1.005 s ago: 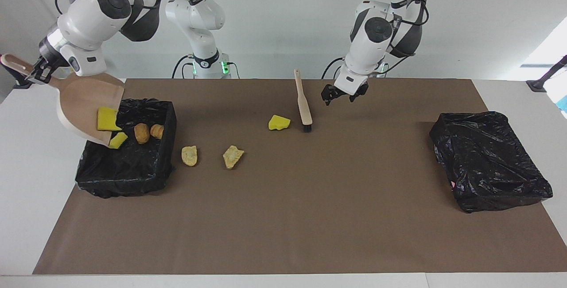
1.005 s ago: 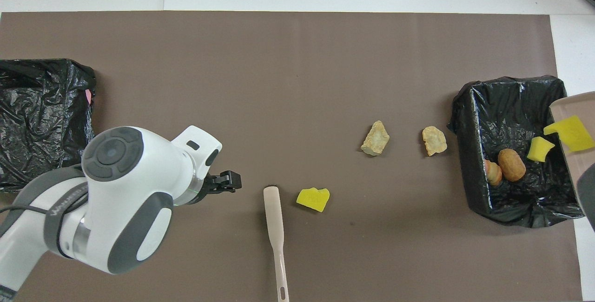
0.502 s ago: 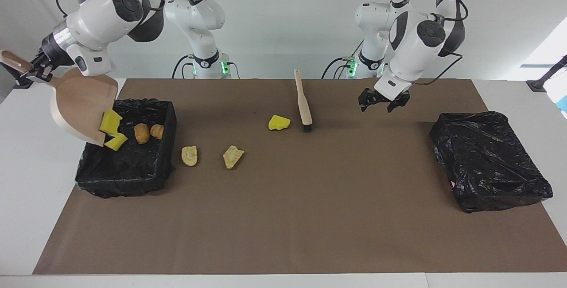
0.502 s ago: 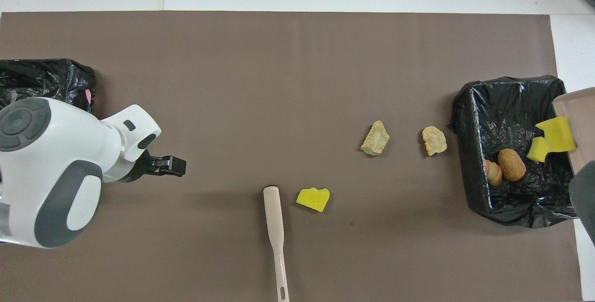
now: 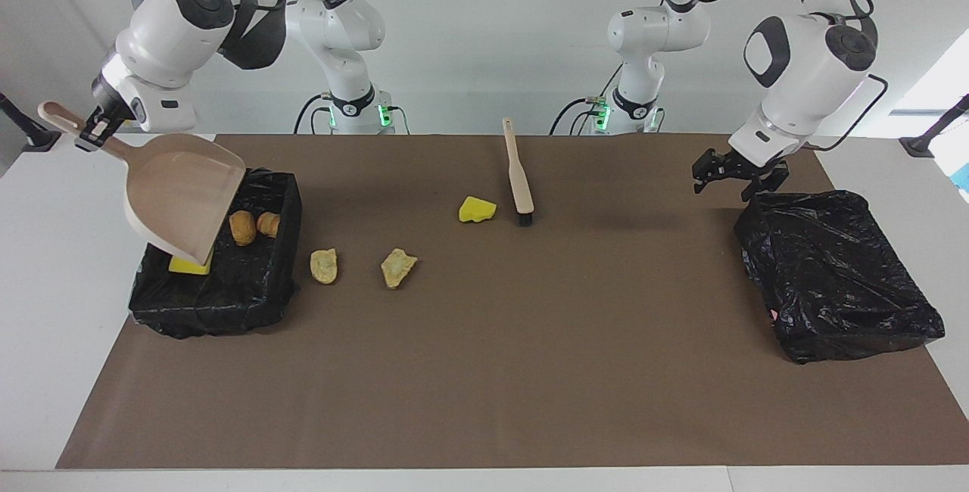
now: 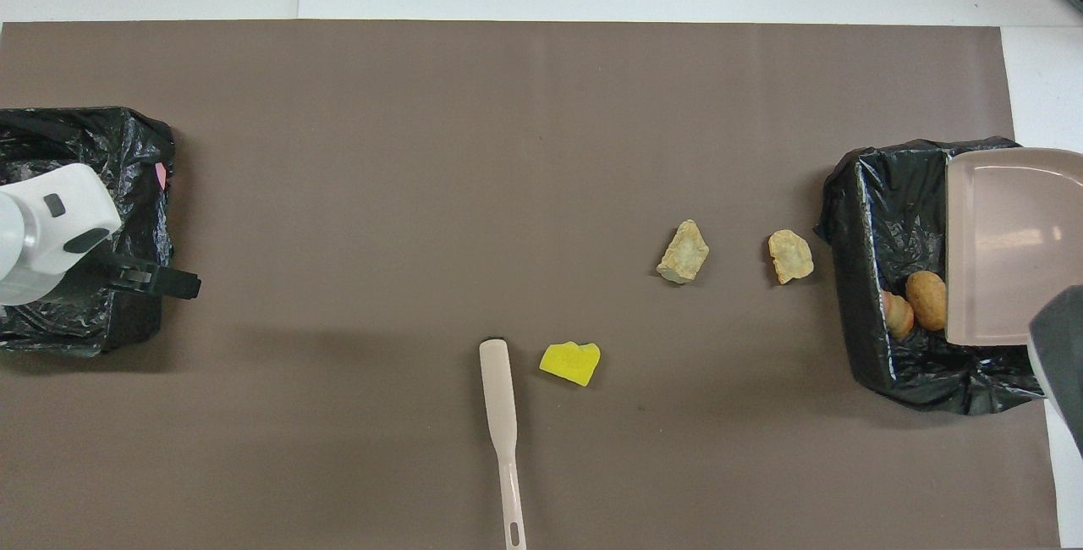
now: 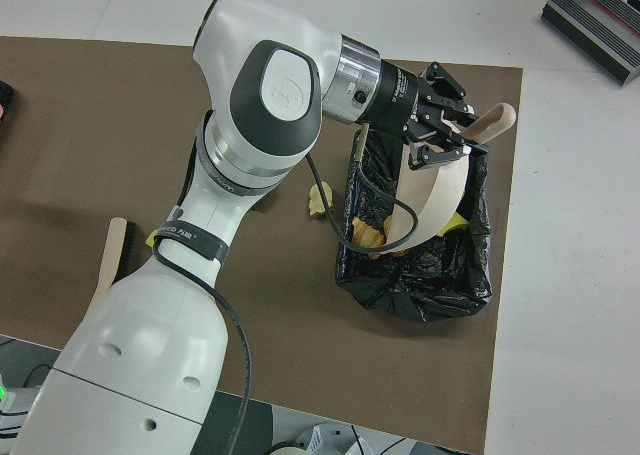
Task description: Sweep and dump trash in bin
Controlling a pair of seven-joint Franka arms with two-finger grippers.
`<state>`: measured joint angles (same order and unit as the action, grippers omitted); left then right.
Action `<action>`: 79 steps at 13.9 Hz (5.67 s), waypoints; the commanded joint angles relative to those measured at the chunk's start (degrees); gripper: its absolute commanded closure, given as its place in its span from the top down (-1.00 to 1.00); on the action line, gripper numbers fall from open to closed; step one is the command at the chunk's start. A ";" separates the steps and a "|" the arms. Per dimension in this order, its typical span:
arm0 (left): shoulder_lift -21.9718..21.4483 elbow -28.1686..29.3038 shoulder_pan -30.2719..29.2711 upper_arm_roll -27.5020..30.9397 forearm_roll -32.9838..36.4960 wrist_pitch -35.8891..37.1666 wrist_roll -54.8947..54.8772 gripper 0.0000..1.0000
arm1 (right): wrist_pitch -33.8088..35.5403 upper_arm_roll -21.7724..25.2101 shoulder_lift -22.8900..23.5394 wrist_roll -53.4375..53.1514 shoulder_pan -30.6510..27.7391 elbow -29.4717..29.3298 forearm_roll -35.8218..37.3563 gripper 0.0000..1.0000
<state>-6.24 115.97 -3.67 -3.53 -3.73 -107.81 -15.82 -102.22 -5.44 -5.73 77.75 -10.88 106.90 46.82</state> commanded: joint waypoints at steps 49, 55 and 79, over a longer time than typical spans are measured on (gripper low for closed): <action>-1.06 -23.95 -0.30 -3.15 0.74 22.21 9.76 1.00 | -16.58 -1.59 13.66 -126.52 49.36 4.68 -52.09 1.00; 1.57 -27.11 -0.03 -3.68 2.41 26.51 10.19 1.00 | -29.17 -1.59 3.11 -134.17 57.27 23.15 -54.20 1.00; 0.96 -23.08 3.65 -4.38 1.62 18.54 13.07 1.00 | -8.29 -0.80 -4.73 -132.78 49.58 18.80 -52.89 -1.00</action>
<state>-5.36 91.06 -3.00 -8.17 -2.71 -85.62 -5.25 -114.01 -6.11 -8.41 -58.20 43.14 126.76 -5.93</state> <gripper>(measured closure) 0.000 0.736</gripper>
